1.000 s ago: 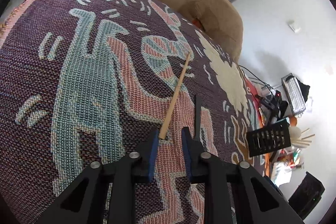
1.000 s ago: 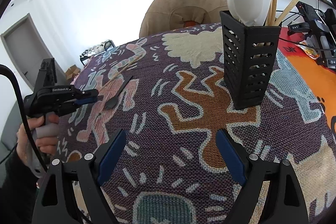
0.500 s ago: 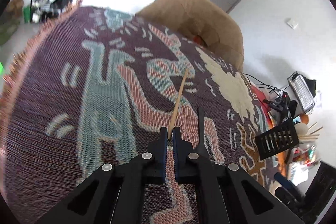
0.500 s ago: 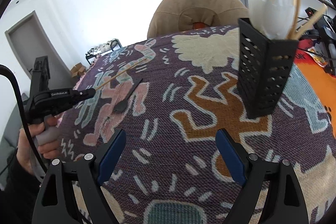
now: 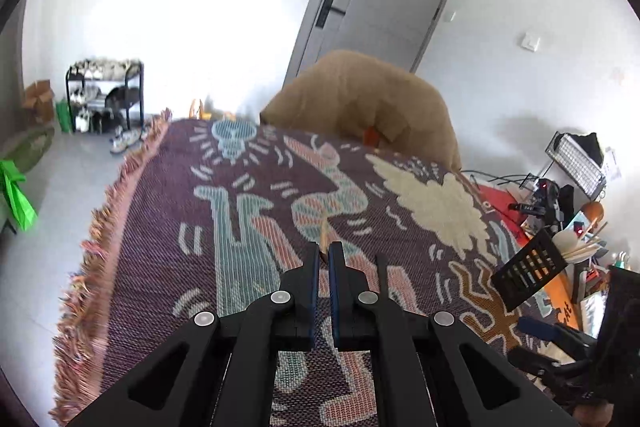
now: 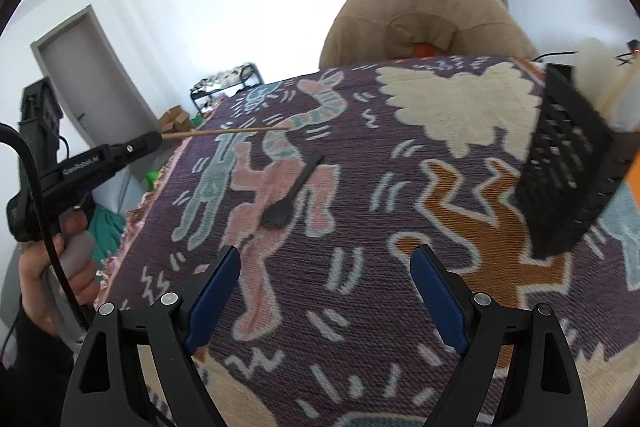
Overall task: Organize utensils
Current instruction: 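Close the right gripper on the black plastic spoon while the left gripper lifts the chopstick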
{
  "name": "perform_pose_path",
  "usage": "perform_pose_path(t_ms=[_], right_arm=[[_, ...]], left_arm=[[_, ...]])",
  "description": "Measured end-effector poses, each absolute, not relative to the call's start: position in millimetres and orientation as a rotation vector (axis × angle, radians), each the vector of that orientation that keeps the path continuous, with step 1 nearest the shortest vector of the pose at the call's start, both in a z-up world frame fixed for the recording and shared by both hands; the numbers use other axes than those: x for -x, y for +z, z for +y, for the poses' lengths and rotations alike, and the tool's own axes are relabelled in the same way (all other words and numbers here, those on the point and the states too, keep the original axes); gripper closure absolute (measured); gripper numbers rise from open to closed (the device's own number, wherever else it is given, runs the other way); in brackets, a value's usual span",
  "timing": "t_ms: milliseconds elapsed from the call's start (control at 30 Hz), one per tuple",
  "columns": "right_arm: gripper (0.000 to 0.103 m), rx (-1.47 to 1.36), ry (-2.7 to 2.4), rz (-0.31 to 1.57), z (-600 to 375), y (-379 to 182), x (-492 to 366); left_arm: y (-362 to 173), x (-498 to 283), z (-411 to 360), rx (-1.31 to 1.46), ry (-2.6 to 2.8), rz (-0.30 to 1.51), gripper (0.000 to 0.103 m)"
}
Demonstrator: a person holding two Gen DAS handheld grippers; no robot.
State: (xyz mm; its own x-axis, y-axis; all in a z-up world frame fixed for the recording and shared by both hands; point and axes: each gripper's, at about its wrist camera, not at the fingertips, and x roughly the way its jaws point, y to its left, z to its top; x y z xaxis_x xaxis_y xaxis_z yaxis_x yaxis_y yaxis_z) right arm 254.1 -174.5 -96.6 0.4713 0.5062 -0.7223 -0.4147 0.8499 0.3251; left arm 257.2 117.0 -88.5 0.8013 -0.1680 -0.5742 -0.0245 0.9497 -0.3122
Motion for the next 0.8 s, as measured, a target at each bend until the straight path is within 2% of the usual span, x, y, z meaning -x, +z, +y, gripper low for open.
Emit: perform_pose_path(t_ms=[67, 133, 300, 667, 700, 767, 800], right_arm=[[0.029, -0.125, 0.585, 0.954, -168, -101, -259], [0.035, -0.128, 0.600, 0.979, -159, -106, -263], [0.043, -0.061, 0.651, 1.005, -133, -114, -266], [0.051, 0.513, 0.733, 0.907, -63, -119, -261], [0.054, 0.574, 0.734, 0.895, -58, -121, -259], [0.068, 0.656, 0.730, 0.881, -51, -124, -258], [0.068, 0.691, 0.725, 0.875, -48, -127, -259]], left_arm=[[-80, -252, 118, 0.308, -0.077, 0.617, 0.099], [-72, -245, 120, 0.304, -0.075, 0.597, 0.099], [-54, -229, 128, 0.311, -0.073, 0.549, 0.099], [-39, -198, 158, 0.362, -0.020, 0.496, 0.099], [-39, -196, 161, 0.370, -0.015, 0.491, 0.099], [-39, -191, 167, 0.384, -0.006, 0.482, 0.099], [-39, -189, 170, 0.391, 0.000, 0.478, 0.099]])
